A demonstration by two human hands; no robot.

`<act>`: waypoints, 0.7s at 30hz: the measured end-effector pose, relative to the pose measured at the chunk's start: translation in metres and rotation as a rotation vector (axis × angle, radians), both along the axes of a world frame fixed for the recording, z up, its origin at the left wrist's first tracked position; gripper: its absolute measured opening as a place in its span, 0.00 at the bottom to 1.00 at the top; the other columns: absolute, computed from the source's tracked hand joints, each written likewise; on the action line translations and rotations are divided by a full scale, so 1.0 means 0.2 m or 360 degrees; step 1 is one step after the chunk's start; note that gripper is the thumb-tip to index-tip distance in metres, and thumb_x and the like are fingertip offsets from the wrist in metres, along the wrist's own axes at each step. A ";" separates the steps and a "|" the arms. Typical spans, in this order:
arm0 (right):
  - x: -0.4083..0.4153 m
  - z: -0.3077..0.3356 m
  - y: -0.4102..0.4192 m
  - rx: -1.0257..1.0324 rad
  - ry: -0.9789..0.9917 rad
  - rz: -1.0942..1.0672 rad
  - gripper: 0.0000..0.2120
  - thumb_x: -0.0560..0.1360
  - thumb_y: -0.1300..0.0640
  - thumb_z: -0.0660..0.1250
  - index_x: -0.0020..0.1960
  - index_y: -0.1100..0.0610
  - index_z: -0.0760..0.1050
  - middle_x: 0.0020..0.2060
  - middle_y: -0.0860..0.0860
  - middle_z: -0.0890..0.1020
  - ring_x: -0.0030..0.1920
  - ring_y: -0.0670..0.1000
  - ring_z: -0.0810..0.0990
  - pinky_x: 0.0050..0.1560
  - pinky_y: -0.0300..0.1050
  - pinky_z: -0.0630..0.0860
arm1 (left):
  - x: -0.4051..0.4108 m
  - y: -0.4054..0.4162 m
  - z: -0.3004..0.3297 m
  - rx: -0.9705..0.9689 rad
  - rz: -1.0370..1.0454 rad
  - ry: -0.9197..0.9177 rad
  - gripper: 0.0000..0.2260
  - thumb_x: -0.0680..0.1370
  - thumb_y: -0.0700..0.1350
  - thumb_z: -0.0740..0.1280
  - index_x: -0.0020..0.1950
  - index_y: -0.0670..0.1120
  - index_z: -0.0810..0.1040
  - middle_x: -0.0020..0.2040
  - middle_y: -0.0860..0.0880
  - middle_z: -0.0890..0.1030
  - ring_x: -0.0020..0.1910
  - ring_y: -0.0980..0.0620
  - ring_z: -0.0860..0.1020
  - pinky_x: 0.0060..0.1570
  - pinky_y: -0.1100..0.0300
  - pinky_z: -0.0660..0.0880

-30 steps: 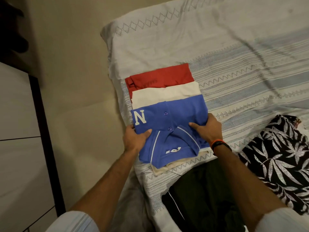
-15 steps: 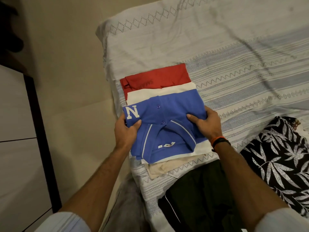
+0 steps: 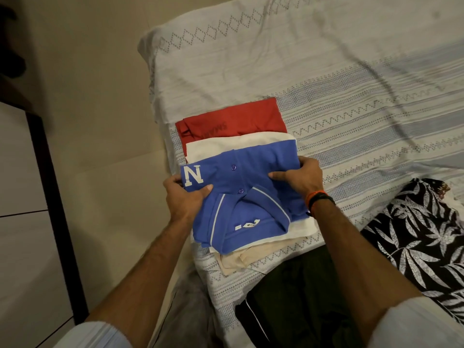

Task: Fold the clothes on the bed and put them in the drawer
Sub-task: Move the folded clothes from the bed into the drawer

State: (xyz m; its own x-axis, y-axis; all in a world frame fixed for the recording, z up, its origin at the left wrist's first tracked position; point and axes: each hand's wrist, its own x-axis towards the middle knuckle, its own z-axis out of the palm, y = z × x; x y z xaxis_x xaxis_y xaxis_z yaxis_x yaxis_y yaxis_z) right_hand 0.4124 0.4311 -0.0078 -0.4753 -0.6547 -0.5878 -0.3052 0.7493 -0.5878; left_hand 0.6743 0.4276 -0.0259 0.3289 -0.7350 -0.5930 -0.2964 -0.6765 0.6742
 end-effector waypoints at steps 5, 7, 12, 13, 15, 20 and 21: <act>0.01 0.01 0.10 -0.0385 -0.0002 0.0166 0.27 0.59 0.54 0.81 0.55 0.54 0.76 0.53 0.52 0.80 0.53 0.50 0.79 0.47 0.35 0.72 | 0.01 -0.03 0.01 0.0146 0.0020 0.0210 0.23 0.65 0.39 0.81 0.57 0.41 0.79 0.53 0.45 0.83 0.48 0.46 0.83 0.48 0.51 0.80; 0.03 0.01 0.14 -0.0590 0.0130 0.0246 0.33 0.59 0.54 0.80 0.61 0.59 0.75 0.60 0.49 0.74 0.56 0.41 0.74 0.54 0.31 0.69 | 0.01 -0.04 0.03 0.0143 0.0013 0.0229 0.23 0.65 0.39 0.82 0.57 0.41 0.80 0.52 0.45 0.83 0.48 0.46 0.82 0.48 0.50 0.81; 0.07 0.02 0.18 -0.0379 -0.0187 0.0127 0.29 0.65 0.66 0.78 0.64 0.56 0.74 0.49 0.45 0.81 0.52 0.48 0.81 0.47 0.39 0.78 | -0.01 -0.03 0.02 0.0011 -0.0019 0.0147 0.30 0.61 0.38 0.83 0.60 0.41 0.78 0.53 0.46 0.84 0.48 0.47 0.83 0.48 0.50 0.81; 0.06 0.02 0.18 -0.0295 -0.0281 0.0144 0.31 0.65 0.66 0.78 0.66 0.56 0.73 0.51 0.46 0.81 0.53 0.49 0.80 0.48 0.39 0.76 | -0.01 -0.03 0.02 0.0027 -0.0009 0.0188 0.30 0.61 0.38 0.83 0.61 0.42 0.78 0.53 0.46 0.84 0.48 0.47 0.83 0.49 0.49 0.81; 0.02 0.04 0.16 -0.0222 -0.0410 0.0163 0.31 0.66 0.66 0.79 0.66 0.58 0.73 0.55 0.50 0.81 0.55 0.51 0.80 0.52 0.43 0.75 | -0.01 -0.04 0.02 0.0066 0.0013 0.0277 0.30 0.62 0.36 0.82 0.61 0.42 0.77 0.53 0.46 0.83 0.48 0.47 0.82 0.49 0.49 0.81; -0.02 0.17 0.12 -0.0288 -0.0862 0.0372 0.18 0.65 0.64 0.77 0.54 0.67 0.81 0.51 0.62 0.85 0.56 0.62 0.83 0.58 0.59 0.79 | 0.05 -0.03 0.03 0.0117 0.0093 0.0505 0.28 0.61 0.28 0.79 0.60 0.40 0.78 0.50 0.44 0.84 0.46 0.45 0.82 0.41 0.53 0.81; 0.00 0.20 0.11 -0.0276 -0.0929 0.0454 0.18 0.65 0.65 0.75 0.54 0.68 0.81 0.52 0.63 0.84 0.56 0.63 0.82 0.59 0.61 0.78 | 0.07 -0.02 0.04 0.0122 0.0115 0.0606 0.27 0.60 0.27 0.77 0.58 0.40 0.79 0.47 0.44 0.84 0.44 0.45 0.82 0.37 0.54 0.81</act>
